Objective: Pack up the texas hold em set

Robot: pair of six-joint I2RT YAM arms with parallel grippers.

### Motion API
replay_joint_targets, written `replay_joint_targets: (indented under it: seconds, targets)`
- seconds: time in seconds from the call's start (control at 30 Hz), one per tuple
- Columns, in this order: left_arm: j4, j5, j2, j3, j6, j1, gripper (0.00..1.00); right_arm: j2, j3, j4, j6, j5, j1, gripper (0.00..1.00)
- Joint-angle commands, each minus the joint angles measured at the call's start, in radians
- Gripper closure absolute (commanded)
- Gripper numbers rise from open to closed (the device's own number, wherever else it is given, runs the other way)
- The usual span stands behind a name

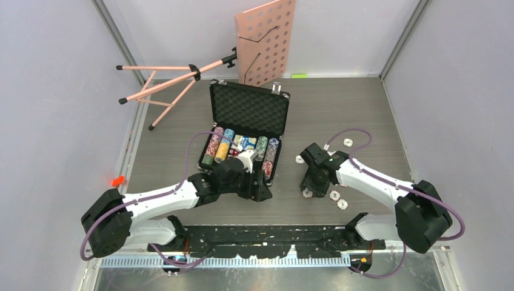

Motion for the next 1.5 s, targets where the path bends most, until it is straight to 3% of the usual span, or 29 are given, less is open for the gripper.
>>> replay_joint_targets:
  seconds: [0.0, 0.1, 0.3, 0.57, 1.0, 1.1, 1.2, 1.23, 1.33, 1.43, 1.47]
  targets:
    - [0.201, 0.023, 0.037, 0.005, -0.049, -0.035, 0.24, -0.073, 0.049, -0.018, 0.047, -0.007, 0.004, 0.57]
    - [0.300, -0.029, 0.079, 0.001, -0.068, -0.084, 0.25, -0.112, 0.071, -0.011, 0.067, -0.023, 0.004, 0.57]
    - [0.552, -0.051, 0.160, -0.011, -0.167, -0.123, 0.40, -0.216, 0.122, 0.008, 0.109, -0.073, 0.004, 0.59]
    - [0.727, -0.124, 0.201, -0.020, -0.191, -0.124, 0.50, -0.297, 0.107, 0.081, 0.200, -0.183, 0.004, 0.61]
    - [0.728, -0.198, 0.227, -0.010, -0.224, -0.124, 0.62, -0.305, 0.098, 0.129, 0.227, -0.247, 0.004, 0.62]
    - [0.725, -0.209, 0.230, -0.011, -0.229, -0.124, 0.72, -0.313, 0.093, 0.128, 0.228, -0.250, 0.005, 0.62]
    - [0.726, -0.217, 0.226, -0.014, -0.214, -0.123, 0.98, -0.320, 0.089, 0.122, 0.229, -0.251, 0.004, 0.62]
    - [0.721, -0.221, 0.220, -0.015, -0.198, -0.123, 1.00, -0.321, 0.091, 0.111, 0.228, -0.247, 0.003, 0.62]
    - [0.654, -0.230, 0.180, -0.014, -0.136, -0.122, 1.00, -0.331, 0.103, 0.063, 0.209, -0.217, 0.003, 0.52]
    - [0.504, -0.216, 0.105, 0.003, -0.034, -0.116, 1.00, -0.349, 0.116, 0.001, 0.180, -0.161, -0.001, 0.20]
    - [0.408, -0.206, 0.080, 0.024, 0.000, -0.108, 1.00, -0.352, 0.125, -0.012, 0.172, -0.132, -0.003, 0.14]
